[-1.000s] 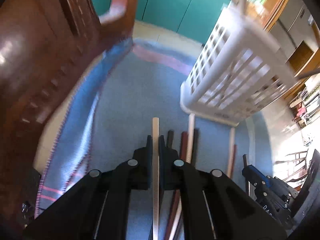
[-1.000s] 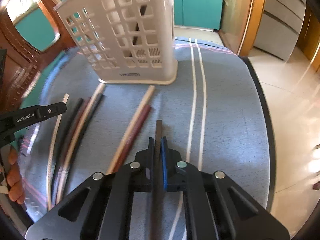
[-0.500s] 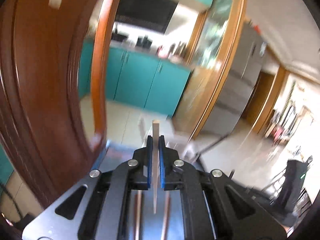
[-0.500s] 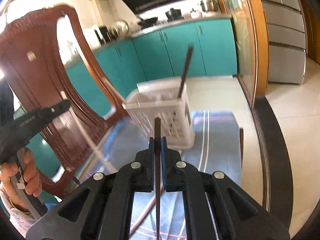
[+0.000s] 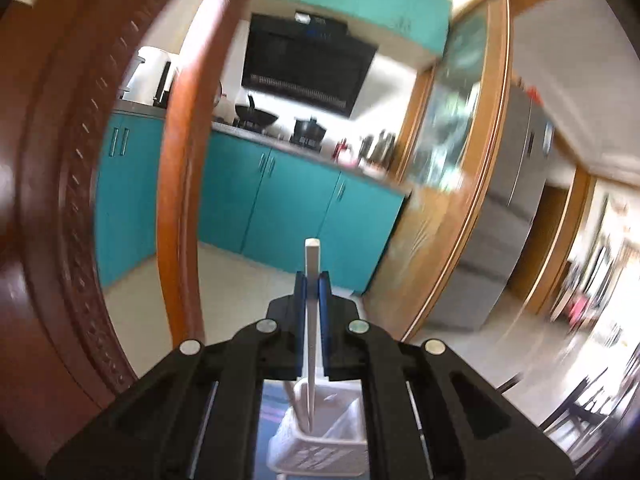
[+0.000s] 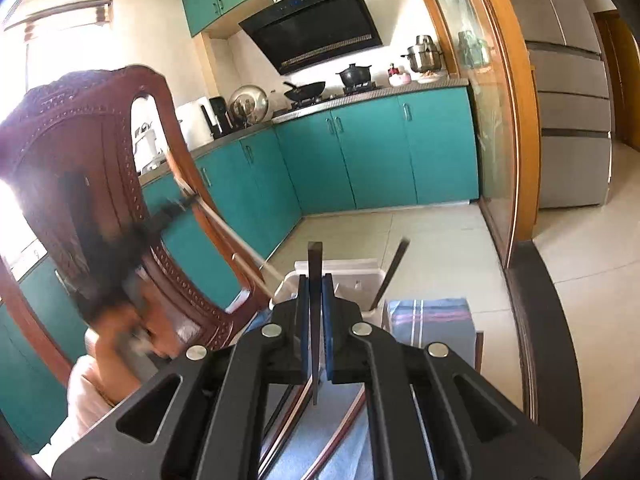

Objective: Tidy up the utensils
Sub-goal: 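Lift both grasped chopsticks over the white holder and release them inside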

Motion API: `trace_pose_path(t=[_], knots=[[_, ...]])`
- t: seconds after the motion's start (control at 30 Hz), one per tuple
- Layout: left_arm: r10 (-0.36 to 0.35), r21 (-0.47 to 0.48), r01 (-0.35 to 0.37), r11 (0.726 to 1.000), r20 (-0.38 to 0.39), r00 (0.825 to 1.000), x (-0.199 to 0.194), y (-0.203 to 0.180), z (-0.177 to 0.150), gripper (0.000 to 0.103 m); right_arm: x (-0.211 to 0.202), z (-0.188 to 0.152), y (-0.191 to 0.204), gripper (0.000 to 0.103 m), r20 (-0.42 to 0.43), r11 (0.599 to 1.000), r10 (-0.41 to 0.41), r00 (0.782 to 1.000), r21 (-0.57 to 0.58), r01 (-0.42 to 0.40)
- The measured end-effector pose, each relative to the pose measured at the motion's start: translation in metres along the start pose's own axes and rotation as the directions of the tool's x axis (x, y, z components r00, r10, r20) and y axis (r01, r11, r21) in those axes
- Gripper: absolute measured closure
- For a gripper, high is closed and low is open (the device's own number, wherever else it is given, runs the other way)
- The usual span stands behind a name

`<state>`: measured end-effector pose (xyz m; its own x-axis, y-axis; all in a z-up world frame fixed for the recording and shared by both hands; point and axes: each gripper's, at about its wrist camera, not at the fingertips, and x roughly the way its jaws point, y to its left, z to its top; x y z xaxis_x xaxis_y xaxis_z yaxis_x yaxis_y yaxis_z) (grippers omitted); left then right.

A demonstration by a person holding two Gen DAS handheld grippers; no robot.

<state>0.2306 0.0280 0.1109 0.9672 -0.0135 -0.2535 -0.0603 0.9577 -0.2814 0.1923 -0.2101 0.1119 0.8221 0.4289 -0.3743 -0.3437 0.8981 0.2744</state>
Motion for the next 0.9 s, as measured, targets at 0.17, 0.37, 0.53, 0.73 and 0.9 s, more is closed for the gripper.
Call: trace_pose_path(t=[0.17,0.37,0.53,0.73,0.9], knots=[[0.0,0.046,0.002,0.999,-0.053,0.999,0.014,0.001,-0.015,0.073,-0.005,0.025,0.002,0.096,0.089,1.0,-0.006,0.996,0.03,0.003],[-0.013,-0.003,0.013,1.0,-0.042,0.999,-0.02,0.031,-0.033,0.059,-0.008,0.045,-0.001,0.096,0.22,0.997,-0.038,0.975,0.078,0.021],[0.047,-0.019,-0.052,0.998,-0.197,0.979,-0.023,0.059,-0.071,0.058,0.009,0.048,-0.007,0.096,0.287,0.99,-0.124,0.95,0.099,0.099],[0.103,-0.02,-0.121,0.992,-0.405,0.908,0.001,0.08,-0.104,0.058,0.061,0.015,-0.009,0.096,0.173,0.982,-0.19,0.967,0.037,0.186],[0.134,0.034,-0.133,0.99,-0.452,0.882,0.0,0.079,-0.123,0.056,0.079,-0.008,-0.006,0.096,0.117,0.979,-0.199,0.973,-0.016,0.202]])
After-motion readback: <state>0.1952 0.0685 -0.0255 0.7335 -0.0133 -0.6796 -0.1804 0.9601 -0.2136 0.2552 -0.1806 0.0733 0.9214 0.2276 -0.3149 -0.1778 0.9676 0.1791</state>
